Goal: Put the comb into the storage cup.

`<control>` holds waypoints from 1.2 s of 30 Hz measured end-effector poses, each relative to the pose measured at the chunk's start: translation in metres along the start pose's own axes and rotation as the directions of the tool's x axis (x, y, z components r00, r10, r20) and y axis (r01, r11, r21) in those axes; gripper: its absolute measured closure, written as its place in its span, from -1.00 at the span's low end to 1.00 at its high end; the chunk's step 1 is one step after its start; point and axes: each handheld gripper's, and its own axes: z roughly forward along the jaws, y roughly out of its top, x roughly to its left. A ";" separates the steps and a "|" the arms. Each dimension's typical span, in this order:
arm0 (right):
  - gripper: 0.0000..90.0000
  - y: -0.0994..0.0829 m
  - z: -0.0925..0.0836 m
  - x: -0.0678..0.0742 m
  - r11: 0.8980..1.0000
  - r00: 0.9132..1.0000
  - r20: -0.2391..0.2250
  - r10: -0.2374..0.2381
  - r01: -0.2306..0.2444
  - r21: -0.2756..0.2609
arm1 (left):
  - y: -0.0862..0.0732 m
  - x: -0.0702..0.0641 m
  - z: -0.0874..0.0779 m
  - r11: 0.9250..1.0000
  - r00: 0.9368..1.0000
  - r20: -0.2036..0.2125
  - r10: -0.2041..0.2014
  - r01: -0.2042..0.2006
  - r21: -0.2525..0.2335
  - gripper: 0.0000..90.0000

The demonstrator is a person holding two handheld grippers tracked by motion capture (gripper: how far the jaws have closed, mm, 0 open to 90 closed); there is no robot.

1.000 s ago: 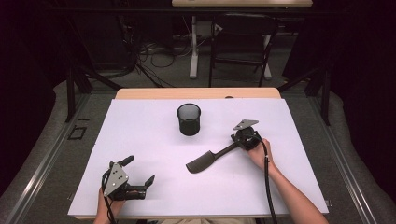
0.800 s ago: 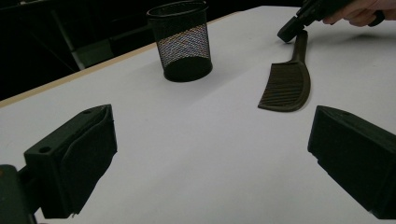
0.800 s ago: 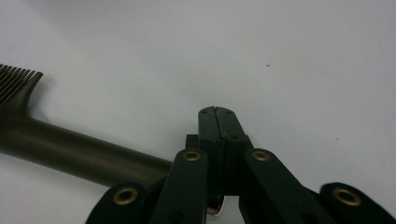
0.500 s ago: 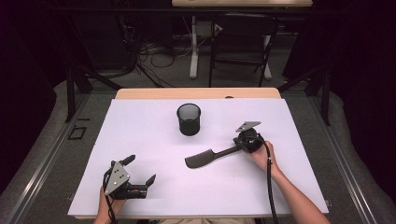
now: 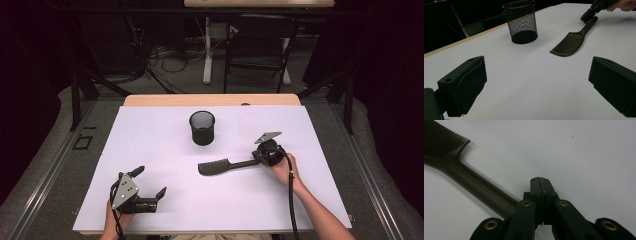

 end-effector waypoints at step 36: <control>1.00 -0.005 -0.014 0.017 0.998 0.996 -0.082 -0.027 0.031 0.055 | 0.000 0.002 -0.001 1.000 1.000 -0.007 -0.001 0.001 -0.002 -0.96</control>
